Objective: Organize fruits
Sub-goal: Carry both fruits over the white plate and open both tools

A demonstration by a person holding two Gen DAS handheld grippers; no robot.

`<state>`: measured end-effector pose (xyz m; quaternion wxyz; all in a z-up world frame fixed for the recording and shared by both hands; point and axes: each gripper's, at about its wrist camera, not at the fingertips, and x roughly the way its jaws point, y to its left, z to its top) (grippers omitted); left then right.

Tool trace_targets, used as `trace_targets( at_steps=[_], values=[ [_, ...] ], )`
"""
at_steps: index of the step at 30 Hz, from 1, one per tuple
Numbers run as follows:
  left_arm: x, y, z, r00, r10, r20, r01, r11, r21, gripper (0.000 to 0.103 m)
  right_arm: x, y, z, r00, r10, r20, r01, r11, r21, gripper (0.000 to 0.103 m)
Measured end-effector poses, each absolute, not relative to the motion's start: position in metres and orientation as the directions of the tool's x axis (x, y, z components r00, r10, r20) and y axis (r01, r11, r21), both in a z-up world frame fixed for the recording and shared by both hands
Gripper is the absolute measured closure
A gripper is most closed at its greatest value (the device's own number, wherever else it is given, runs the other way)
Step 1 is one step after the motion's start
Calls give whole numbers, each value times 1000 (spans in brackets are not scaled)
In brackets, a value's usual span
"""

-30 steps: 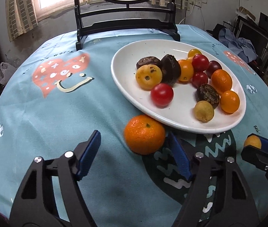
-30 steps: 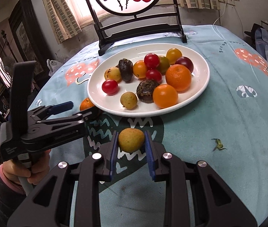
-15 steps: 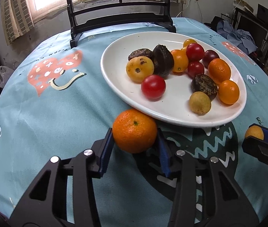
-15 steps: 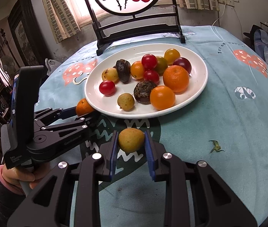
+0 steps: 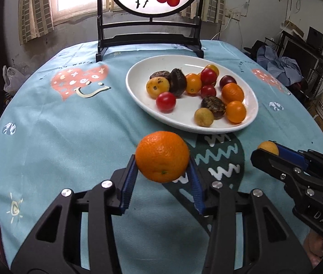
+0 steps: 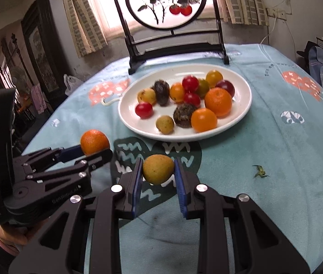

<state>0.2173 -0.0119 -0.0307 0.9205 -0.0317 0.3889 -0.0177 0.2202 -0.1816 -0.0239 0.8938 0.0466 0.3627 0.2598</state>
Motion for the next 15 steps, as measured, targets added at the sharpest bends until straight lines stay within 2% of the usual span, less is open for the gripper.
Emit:
trace_targets(
  at_steps=[5, 10, 15],
  values=[
    [229, -18, 3, 739, -95, -667, 32, 994, -106, 59, 244, -188, 5, 656, 502, -564, -434, 862, 263, 75],
    [287, -24, 20, 752, -73, -655, 24, 996, -84, 59, 303, -183, 16, 663, 493, -563, -407, 869, 282, 75],
    [351, -20, 11, 724, -41, -688, -21, 997, -81, 59, 358, -174, 5, 657, 460, -596, -371, 887, 275, 75]
  ],
)
